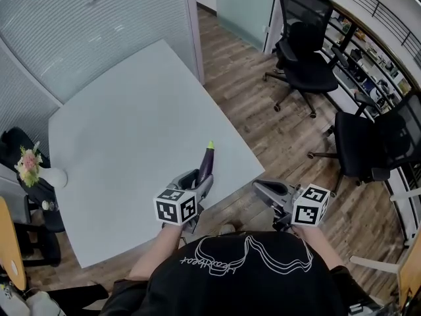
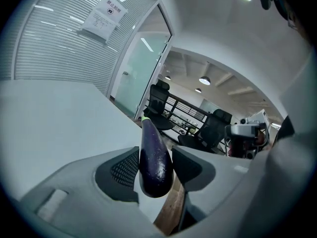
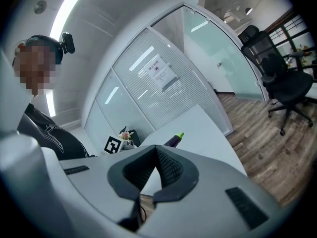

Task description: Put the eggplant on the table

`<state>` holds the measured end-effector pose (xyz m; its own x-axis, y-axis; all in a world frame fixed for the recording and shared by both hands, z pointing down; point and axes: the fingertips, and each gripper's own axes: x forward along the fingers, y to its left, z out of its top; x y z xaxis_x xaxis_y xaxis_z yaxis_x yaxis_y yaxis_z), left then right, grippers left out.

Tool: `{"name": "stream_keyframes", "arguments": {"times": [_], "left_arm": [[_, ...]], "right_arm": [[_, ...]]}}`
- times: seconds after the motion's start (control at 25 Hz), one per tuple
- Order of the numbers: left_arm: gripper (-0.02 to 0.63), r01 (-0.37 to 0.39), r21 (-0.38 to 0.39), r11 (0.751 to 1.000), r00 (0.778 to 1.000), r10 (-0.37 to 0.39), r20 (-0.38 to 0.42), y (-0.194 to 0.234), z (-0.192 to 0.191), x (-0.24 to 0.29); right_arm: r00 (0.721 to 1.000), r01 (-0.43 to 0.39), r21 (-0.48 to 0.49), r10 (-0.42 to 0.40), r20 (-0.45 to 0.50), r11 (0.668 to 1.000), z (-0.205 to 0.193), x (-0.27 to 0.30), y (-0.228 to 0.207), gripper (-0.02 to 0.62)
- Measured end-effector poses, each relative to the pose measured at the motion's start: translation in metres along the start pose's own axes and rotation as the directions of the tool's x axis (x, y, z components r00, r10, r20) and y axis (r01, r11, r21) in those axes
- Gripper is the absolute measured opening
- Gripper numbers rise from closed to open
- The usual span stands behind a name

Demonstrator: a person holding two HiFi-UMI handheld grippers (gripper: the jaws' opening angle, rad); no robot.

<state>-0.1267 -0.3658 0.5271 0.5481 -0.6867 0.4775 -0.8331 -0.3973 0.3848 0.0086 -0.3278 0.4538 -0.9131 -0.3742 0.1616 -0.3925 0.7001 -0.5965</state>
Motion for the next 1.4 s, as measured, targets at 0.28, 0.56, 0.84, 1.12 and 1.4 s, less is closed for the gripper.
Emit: {"name": "stream_keyframes", "arguments": {"times": [0.28, 0.56, 0.84, 1.12, 1.4], "left_arm": [[0.213, -0.026, -0.017, 0.999, 0.998, 0.025, -0.058, 0.026, -0.017, 0.027], [0.213, -0.071, -0.037, 0.997, 0.989, 0.065, -0.13, 0.048, -0.039, 0.056], [0.213, -0.104, -0.047, 0.993, 0.981, 0.095, -0.17, 0.066, -0.057, 0.066], [0.213, -0.116, -0.038, 0.992, 0.977, 0.108, -0.183, 0.074, -0.062, 0.072], [0.213, -0.111, -0.024, 0.994, 0.976, 0.104, -0.194, 0.075, -0.067, 0.072]], "right_arm": [[0.999, 0.041, 0.023, -0.042, 0.028, 0.999, 0.008, -0.002, -0.022, 0.008], [0.996, 0.067, 0.057, -0.07, 0.05, 0.996, 0.014, -0.011, -0.042, 0.008], [0.995, 0.079, 0.076, -0.083, 0.048, 0.994, 0.013, -0.007, -0.049, 0.008], [0.995, 0.083, 0.094, -0.087, 0.042, 0.992, 0.008, -0.003, -0.057, 0.008], [0.994, 0.087, 0.092, -0.092, 0.052, 0.992, 0.012, -0.003, -0.055, 0.008]]}}
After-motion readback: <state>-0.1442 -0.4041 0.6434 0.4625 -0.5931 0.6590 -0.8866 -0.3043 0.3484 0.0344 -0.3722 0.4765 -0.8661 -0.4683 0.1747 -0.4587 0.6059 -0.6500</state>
